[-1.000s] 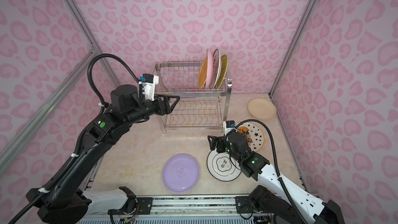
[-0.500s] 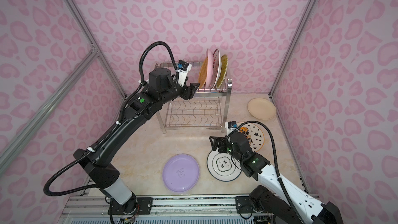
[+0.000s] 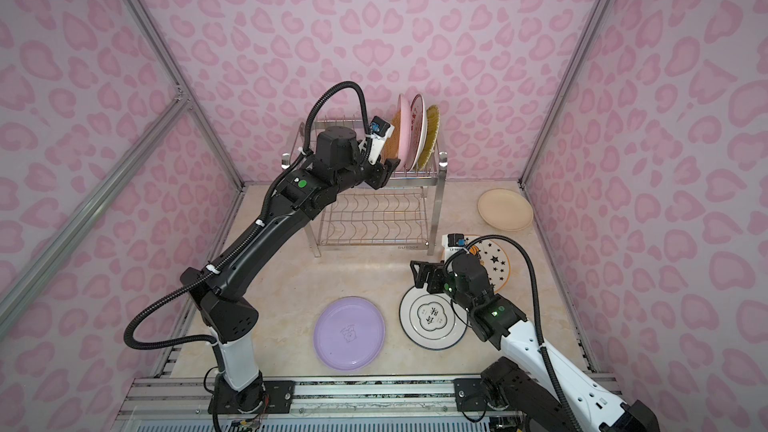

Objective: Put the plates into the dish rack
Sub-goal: 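Reach the left gripper to the bamboo plate's lower rim in the rack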

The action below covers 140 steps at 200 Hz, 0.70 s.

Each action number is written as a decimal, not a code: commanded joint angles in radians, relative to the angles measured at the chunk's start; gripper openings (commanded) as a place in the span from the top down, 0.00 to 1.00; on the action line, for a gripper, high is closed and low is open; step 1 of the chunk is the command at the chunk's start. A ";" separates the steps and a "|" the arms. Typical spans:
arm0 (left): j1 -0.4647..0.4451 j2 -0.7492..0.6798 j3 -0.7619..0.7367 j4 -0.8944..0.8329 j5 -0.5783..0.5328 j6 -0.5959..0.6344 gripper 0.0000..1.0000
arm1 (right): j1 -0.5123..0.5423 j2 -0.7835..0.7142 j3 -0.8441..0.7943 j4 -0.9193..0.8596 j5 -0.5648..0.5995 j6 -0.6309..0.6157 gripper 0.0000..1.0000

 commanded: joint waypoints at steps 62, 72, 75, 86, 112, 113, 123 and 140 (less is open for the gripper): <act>-0.006 0.011 0.027 -0.011 -0.134 0.049 0.48 | -0.035 -0.028 -0.030 -0.007 -0.032 0.011 0.03; -0.006 0.006 0.026 -0.021 -0.112 0.049 0.47 | -0.040 -0.027 -0.032 -0.005 -0.035 0.014 0.03; -0.006 0.002 0.024 -0.022 -0.103 0.049 0.47 | -0.041 -0.027 -0.032 -0.003 -0.035 0.013 0.03; -0.006 -0.007 0.018 -0.023 -0.090 0.047 0.44 | -0.042 -0.023 -0.035 0.003 -0.038 0.017 0.03; -0.006 -0.036 -0.001 -0.016 -0.094 0.034 0.42 | -0.044 -0.008 -0.039 0.016 -0.047 0.024 0.03; -0.006 -0.038 -0.002 -0.015 -0.093 0.033 0.42 | -0.044 -0.007 -0.039 0.016 -0.047 0.024 0.03; -0.006 -0.053 -0.019 0.000 -0.090 0.028 0.42 | -0.043 -0.001 -0.039 0.018 -0.050 0.024 0.03; -0.006 -0.064 -0.021 0.005 -0.094 0.020 0.42 | -0.045 0.007 -0.038 0.022 -0.054 0.025 0.03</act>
